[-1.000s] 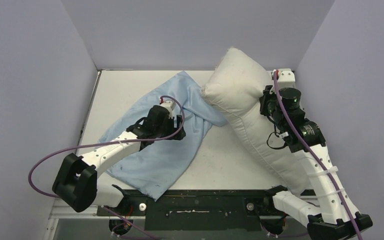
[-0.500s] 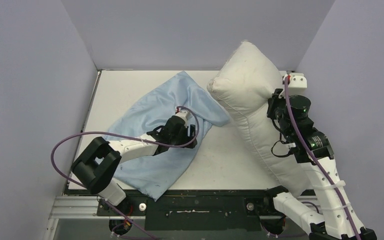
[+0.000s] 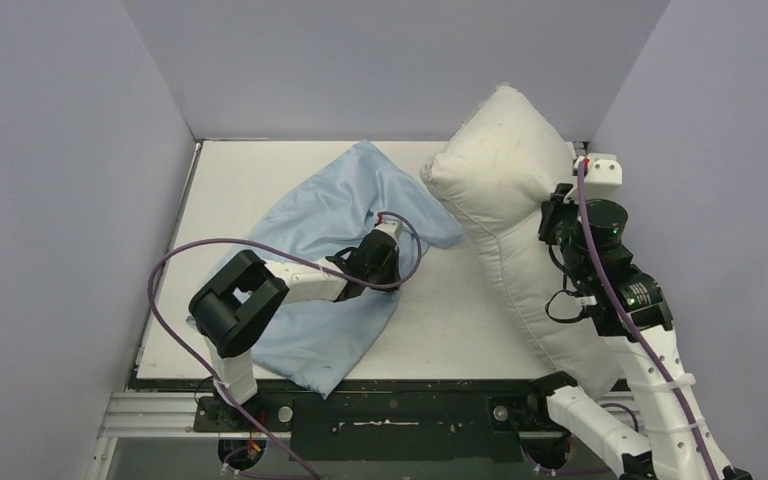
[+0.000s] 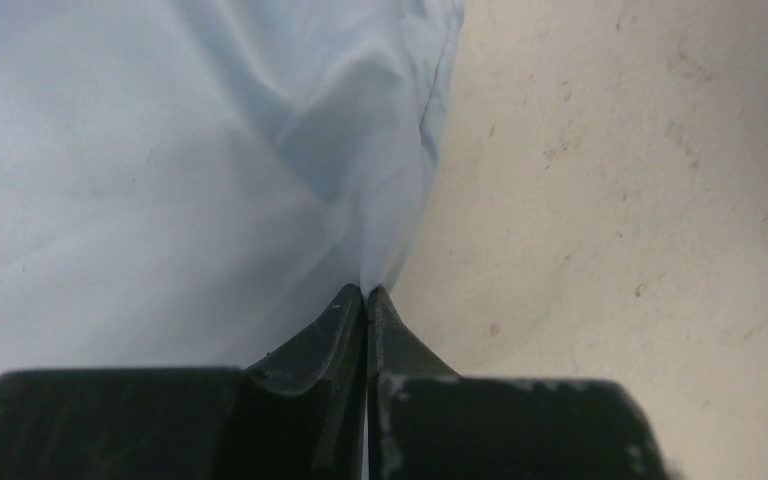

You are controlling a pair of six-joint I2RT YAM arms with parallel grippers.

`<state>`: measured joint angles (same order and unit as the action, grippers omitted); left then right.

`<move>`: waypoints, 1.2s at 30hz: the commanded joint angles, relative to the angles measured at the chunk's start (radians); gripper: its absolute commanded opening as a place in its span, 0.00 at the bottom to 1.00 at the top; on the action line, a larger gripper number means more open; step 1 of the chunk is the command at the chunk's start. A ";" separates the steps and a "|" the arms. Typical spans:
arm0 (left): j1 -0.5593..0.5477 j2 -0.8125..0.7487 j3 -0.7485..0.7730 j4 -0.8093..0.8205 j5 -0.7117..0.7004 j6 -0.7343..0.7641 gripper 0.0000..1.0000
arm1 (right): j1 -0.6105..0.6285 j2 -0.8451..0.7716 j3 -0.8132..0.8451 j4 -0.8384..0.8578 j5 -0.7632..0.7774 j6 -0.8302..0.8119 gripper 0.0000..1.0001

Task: Put the pillow into the pillowcase

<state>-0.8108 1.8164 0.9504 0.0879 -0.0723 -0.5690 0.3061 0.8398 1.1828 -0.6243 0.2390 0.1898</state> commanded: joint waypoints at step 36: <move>0.272 -0.119 0.356 -0.316 0.190 0.344 0.46 | -0.005 -0.178 -0.016 0.033 -0.127 0.045 0.00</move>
<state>-0.5175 1.8423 1.4052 -0.0986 0.1223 -0.4652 0.3061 0.6891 1.1408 -0.7212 0.1078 0.2226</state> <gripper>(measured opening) 0.463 0.084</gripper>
